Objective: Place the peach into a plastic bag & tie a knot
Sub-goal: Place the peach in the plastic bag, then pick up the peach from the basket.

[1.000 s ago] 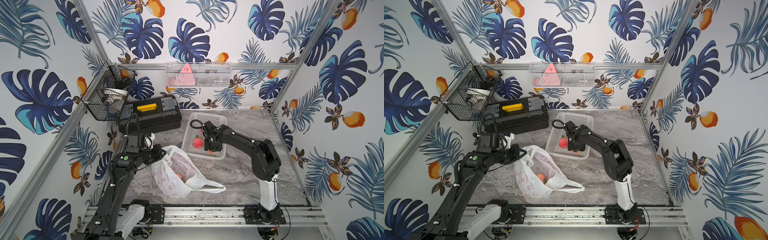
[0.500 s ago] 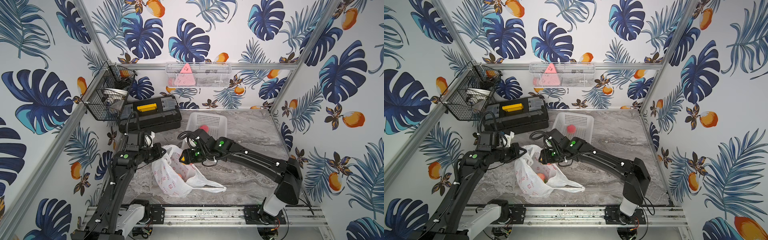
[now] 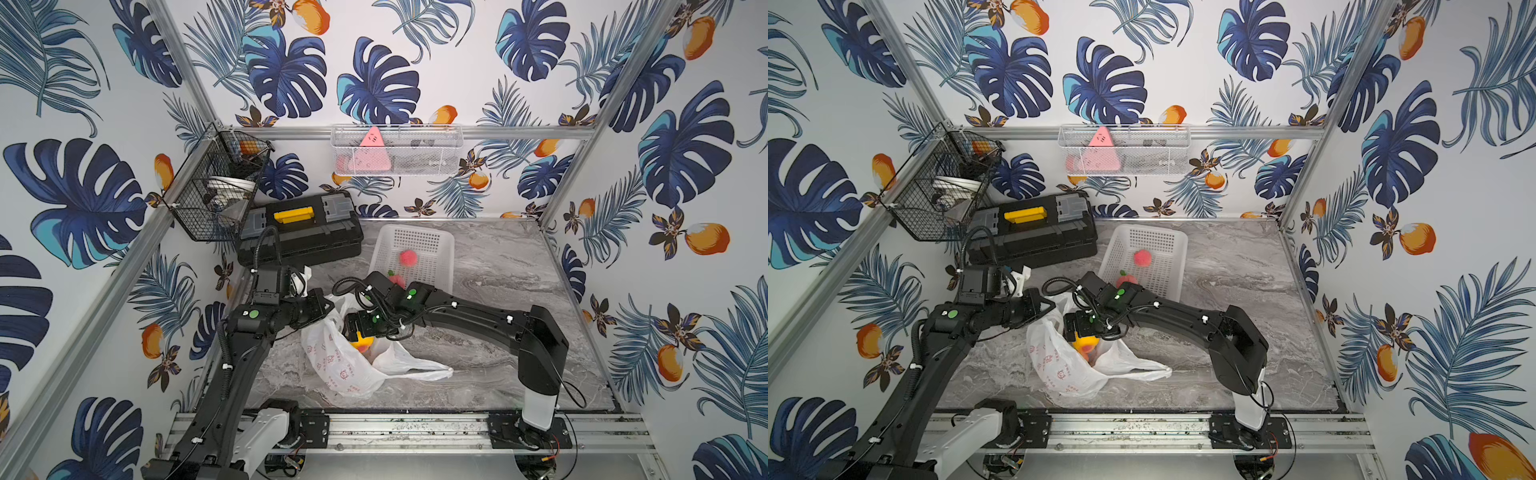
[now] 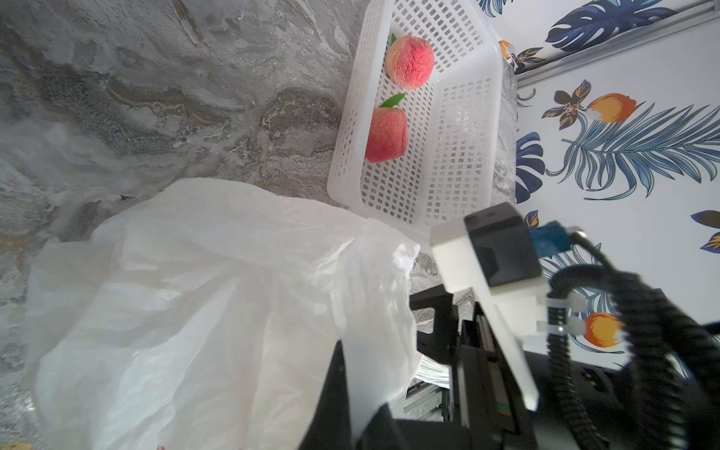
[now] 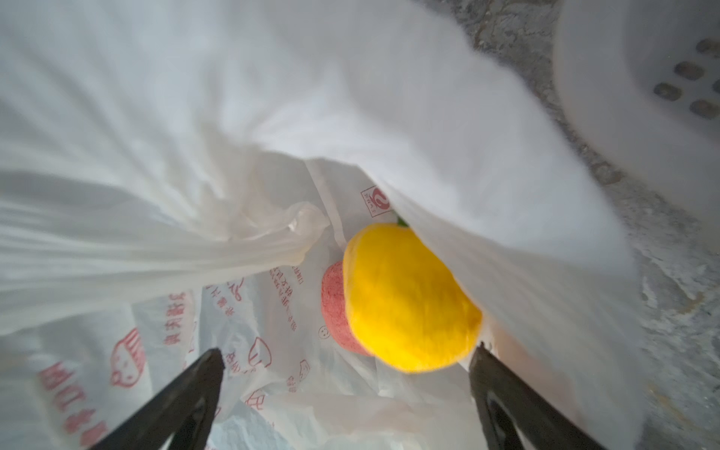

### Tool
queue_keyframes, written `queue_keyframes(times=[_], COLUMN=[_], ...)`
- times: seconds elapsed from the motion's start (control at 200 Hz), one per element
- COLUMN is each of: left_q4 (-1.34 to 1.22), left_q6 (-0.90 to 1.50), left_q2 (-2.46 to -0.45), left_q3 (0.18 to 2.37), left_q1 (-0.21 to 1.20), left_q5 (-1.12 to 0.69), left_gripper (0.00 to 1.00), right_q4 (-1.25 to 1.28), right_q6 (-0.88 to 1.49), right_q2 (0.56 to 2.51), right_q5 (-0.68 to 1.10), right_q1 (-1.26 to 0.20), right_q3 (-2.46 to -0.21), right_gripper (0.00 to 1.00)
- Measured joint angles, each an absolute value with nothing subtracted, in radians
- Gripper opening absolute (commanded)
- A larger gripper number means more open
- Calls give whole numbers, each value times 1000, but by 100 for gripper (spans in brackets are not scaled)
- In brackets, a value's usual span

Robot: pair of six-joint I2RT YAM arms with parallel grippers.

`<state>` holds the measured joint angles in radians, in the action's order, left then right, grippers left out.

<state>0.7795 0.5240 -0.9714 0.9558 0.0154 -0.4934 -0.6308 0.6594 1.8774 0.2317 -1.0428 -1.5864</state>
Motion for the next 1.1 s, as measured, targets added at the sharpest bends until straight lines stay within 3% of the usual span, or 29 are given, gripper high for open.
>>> queue_keyframes(times=[0.29, 0.58, 0.811, 0.946, 1.096], left_q4=[787, 785, 774, 758, 756], left_q6=[520, 521, 521, 524, 524], left_q2=[-973, -972, -978, -983, -987], left_q3=[982, 975, 965, 958, 958], left_q1=[16, 17, 19, 19, 20], left_q5=[-441, -443, -446, -449, -449], left_gripper=[0, 0, 0, 0, 0], right_q4=[-661, -710, -729, -724, -715], right_q6=[635, 583, 554, 537, 533], right_q2=[1756, 2020, 2187, 2247, 2278], right_q5=[146, -96, -125, -117, -94], right_q1=[-820, -724, -711, -710, -700], right_q3=[-1619, -1783, -1853, -1878, -1877], right_gripper=[89, 92, 92, 88, 77])
